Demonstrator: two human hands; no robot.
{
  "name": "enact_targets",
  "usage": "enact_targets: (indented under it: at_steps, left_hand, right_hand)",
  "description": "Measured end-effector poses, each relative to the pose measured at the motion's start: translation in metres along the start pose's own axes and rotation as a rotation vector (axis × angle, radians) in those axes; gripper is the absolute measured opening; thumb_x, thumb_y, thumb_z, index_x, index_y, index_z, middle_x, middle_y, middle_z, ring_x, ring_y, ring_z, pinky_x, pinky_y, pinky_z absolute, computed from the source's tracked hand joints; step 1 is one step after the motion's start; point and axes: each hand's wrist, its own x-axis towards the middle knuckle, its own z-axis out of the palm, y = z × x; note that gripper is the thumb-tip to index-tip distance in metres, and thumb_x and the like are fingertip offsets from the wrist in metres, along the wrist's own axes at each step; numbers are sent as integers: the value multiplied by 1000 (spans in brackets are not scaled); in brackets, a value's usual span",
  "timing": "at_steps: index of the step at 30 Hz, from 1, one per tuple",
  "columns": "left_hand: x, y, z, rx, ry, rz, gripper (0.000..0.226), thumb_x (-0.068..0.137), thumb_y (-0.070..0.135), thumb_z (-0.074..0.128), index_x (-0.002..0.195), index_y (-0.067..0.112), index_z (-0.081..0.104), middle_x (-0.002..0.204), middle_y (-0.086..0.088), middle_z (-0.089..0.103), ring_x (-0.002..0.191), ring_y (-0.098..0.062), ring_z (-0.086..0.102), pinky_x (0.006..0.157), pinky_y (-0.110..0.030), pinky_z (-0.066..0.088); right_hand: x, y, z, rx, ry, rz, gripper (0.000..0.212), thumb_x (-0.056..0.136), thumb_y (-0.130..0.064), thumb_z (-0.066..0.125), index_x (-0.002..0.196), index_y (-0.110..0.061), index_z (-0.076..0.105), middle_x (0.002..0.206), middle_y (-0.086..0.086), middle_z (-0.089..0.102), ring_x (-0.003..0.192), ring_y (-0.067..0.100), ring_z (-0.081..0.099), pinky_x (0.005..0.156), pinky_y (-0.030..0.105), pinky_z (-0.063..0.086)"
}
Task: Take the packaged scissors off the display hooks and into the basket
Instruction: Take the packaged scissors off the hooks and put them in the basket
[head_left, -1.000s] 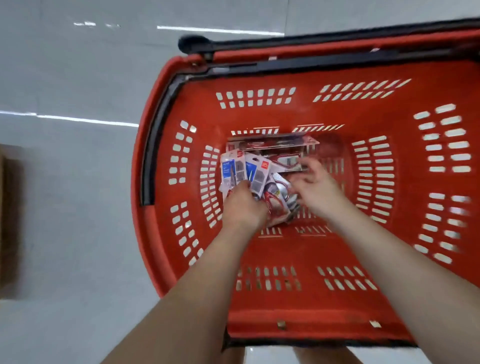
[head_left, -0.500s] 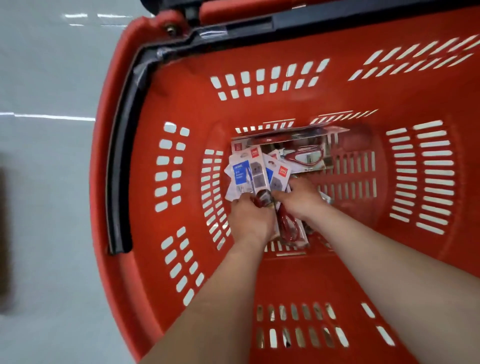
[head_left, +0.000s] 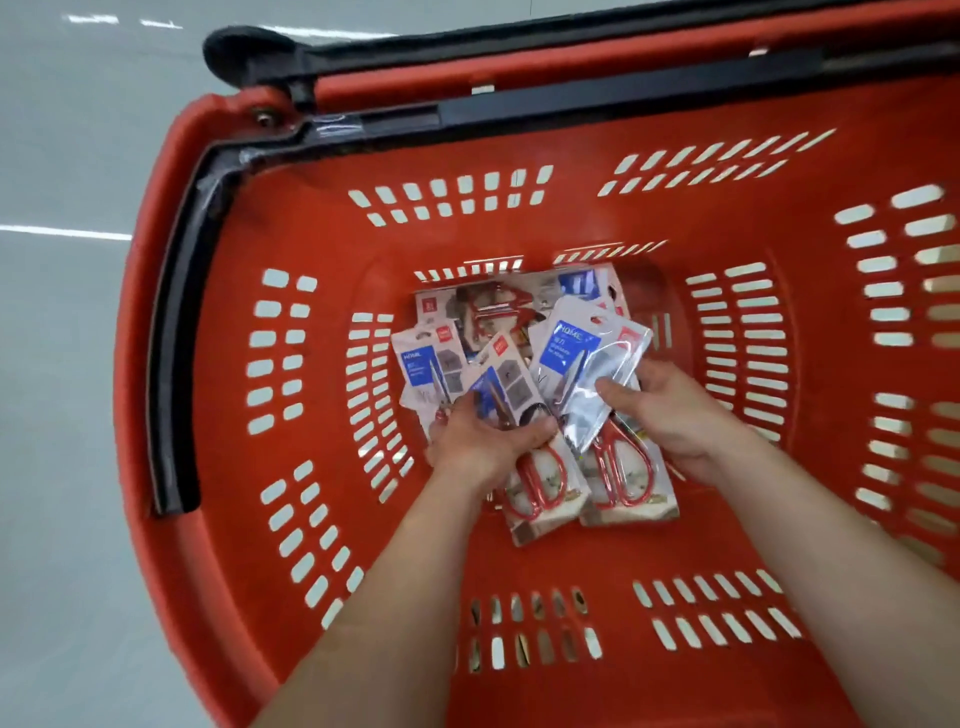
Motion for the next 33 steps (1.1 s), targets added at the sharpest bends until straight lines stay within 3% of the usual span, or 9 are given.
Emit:
enact_targets:
  at_steps: [2, 6, 11, 16, 20, 27, 29, 31, 33]
  left_hand:
    - [-7, 0, -3, 63, -46, -7, 131, 20, 85, 80, 137, 48, 33, 143, -1, 51, 129, -28, 53, 106, -51, 46]
    - [-28, 6, -2, -194, -109, 65, 110, 48, 53, 93, 136, 48, 27, 128, 3, 62, 107, -22, 69, 96, -46, 55]
    - [-42, 12, -5, -364, -2, 66, 71, 64, 29, 91, 124, 23, 53, 103, 5, 76, 91, -18, 75, 88, -46, 59]
    - [-53, 15, -21, -507, -26, 4, 38, 77, 24, 81, 111, 15, 67, 93, -4, 78, 75, -22, 76, 69, -40, 61]
    - [-70, 16, -30, -556, -136, -35, 36, 78, 16, 78, 112, 11, 68, 97, -11, 77, 84, -29, 76, 75, -43, 61]
    - [-88, 27, -19, -410, -260, 95, 34, 78, 9, 80, 111, 12, 71, 101, -11, 77, 93, -32, 74, 92, -51, 56]
    - [-89, 29, -17, -363, -226, 169, 33, 82, 14, 78, 114, 15, 68, 102, -6, 77, 94, -26, 74, 91, -47, 57]
    - [-92, 28, -10, -267, -241, 241, 40, 88, 30, 74, 124, 20, 61, 112, 0, 75, 103, -19, 72, 96, -44, 55]
    - [-92, 24, 0, -146, -307, 250, 48, 93, 49, 62, 133, 25, 51, 125, 7, 68, 117, -13, 64, 105, -42, 48]
  right_hand:
    - [-5, 3, 0, 66, 34, -8, 18, 100, -12, 54, 100, -23, 68, 105, -3, 74, 93, 7, 70, 76, 19, 53]
    - [-10, 6, 9, 189, 220, -60, 12, 97, -22, 61, 106, -18, 68, 106, 6, 75, 92, 18, 72, 84, 34, 58]
    - [-22, -2, 18, 189, 341, -62, 24, 93, -40, 65, 114, -28, 63, 109, -4, 74, 99, 16, 71, 90, 44, 58]
    - [-33, 1, 15, 379, 465, -23, 16, 101, -19, 55, 113, -24, 63, 107, 3, 75, 90, 20, 73, 77, 41, 60]
    - [-51, -7, 13, 416, 538, -170, 60, 100, -8, 53, 137, -50, 33, 127, -11, 61, 111, 12, 67, 86, 43, 59]
    - [-71, -23, 35, 378, 419, -255, 46, 95, -38, 55, 137, -51, 42, 133, -9, 62, 122, 19, 61, 104, 54, 47]
    - [-77, -19, 31, 473, 294, -221, 72, 86, -44, 72, 143, -54, 30, 133, -15, 62, 121, 14, 62, 103, 49, 50]
    - [-89, -11, 26, 419, 151, -217, 103, 69, -30, 83, 142, -61, 18, 124, -31, 62, 116, -1, 62, 95, 34, 55]
    - [-99, -7, 22, 383, 85, -178, 103, 69, -11, 84, 143, -54, 28, 117, -36, 63, 112, -5, 63, 87, 22, 55]
